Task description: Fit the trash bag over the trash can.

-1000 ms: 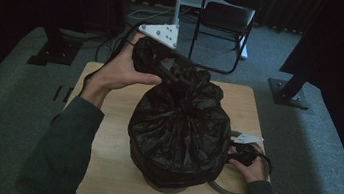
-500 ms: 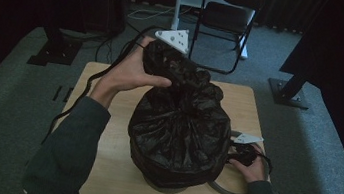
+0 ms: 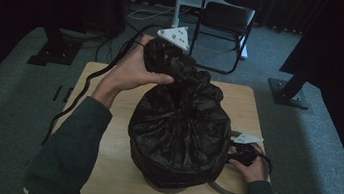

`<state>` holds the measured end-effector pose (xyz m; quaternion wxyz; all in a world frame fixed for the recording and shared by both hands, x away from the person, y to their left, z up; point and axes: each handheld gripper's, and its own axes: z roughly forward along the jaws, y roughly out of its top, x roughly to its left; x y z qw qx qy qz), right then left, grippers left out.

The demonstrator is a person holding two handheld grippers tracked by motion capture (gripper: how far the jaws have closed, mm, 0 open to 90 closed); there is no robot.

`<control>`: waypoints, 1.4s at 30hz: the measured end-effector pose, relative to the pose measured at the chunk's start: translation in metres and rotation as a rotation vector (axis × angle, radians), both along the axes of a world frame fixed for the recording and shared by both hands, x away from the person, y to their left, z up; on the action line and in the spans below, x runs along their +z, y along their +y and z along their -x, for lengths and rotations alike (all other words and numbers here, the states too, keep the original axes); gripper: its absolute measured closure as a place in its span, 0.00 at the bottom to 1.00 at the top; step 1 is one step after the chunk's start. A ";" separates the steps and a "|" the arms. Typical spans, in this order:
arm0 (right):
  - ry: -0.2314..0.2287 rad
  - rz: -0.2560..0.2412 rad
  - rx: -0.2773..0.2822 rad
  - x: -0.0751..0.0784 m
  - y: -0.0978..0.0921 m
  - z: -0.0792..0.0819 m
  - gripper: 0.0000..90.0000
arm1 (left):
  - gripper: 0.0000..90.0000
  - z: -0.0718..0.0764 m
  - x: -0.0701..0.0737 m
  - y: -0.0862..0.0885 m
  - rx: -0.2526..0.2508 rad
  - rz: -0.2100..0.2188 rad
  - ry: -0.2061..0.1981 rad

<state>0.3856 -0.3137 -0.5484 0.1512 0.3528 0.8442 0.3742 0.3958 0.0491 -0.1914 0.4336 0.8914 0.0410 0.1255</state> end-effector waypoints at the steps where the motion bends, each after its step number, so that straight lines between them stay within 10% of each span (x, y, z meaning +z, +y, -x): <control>1: 0.000 0.000 0.000 0.000 0.000 0.000 0.29 | 0.42 0.000 -0.001 -0.001 -0.002 -0.006 0.002; 42: -0.001 0.000 0.000 0.000 0.000 0.000 0.29 | 0.46 0.014 -0.057 -0.004 -0.107 -0.217 0.111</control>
